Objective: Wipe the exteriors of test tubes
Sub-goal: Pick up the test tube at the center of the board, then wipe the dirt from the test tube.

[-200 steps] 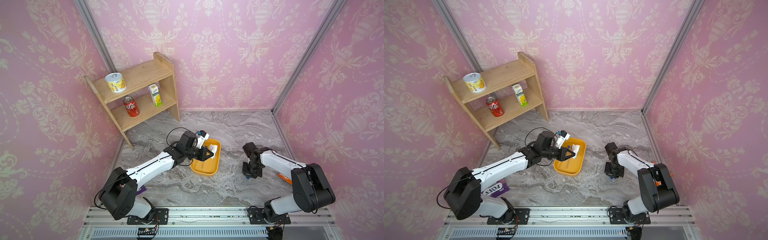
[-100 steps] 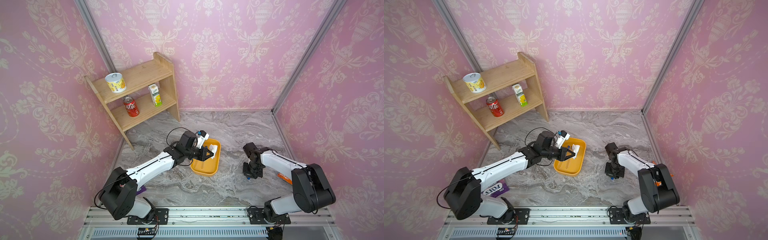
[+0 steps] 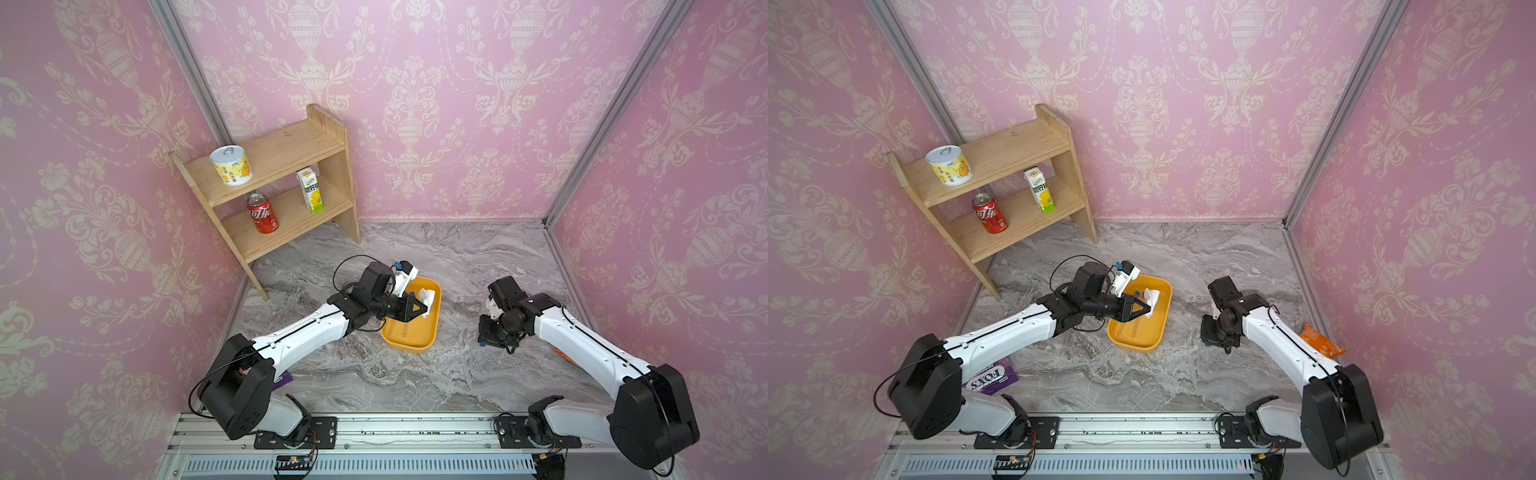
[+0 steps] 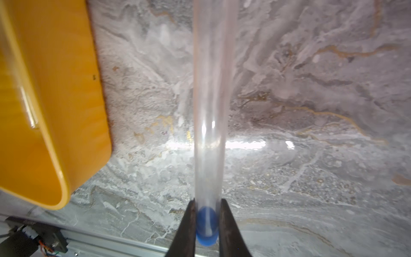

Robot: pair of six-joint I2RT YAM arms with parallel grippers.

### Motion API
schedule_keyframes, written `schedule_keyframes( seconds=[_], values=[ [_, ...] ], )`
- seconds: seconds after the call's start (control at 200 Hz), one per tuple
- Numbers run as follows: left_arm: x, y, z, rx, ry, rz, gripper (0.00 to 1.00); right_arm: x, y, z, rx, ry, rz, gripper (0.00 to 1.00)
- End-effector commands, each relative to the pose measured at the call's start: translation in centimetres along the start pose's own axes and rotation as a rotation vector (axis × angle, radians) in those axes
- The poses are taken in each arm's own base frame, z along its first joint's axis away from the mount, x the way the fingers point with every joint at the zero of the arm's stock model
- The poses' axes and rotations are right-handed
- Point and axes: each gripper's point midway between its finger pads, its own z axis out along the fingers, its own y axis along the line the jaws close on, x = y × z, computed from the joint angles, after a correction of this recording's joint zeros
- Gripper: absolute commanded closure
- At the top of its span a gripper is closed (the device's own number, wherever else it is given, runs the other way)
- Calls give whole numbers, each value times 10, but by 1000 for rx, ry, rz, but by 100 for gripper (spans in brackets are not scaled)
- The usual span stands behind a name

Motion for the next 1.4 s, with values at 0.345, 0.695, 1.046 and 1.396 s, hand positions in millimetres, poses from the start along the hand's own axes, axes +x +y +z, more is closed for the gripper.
schedule_keyframes(
  seconds=[0.345, 0.695, 1.046, 1.396],
  values=[
    [28, -20, 15, -36, 34, 24, 90, 17, 82, -20, -369, 64, -243, 89],
    [51, -20, 11, -71, 49, 59, 90, 20, 121, -34, -567, 134, -287, 90],
    [57, -24, 20, -92, 100, 156, 91, 33, 120, -39, -588, 170, -293, 90],
    [50, -22, 30, -115, 115, 192, 91, 45, 112, -40, -587, 179, -285, 90]
  ],
)
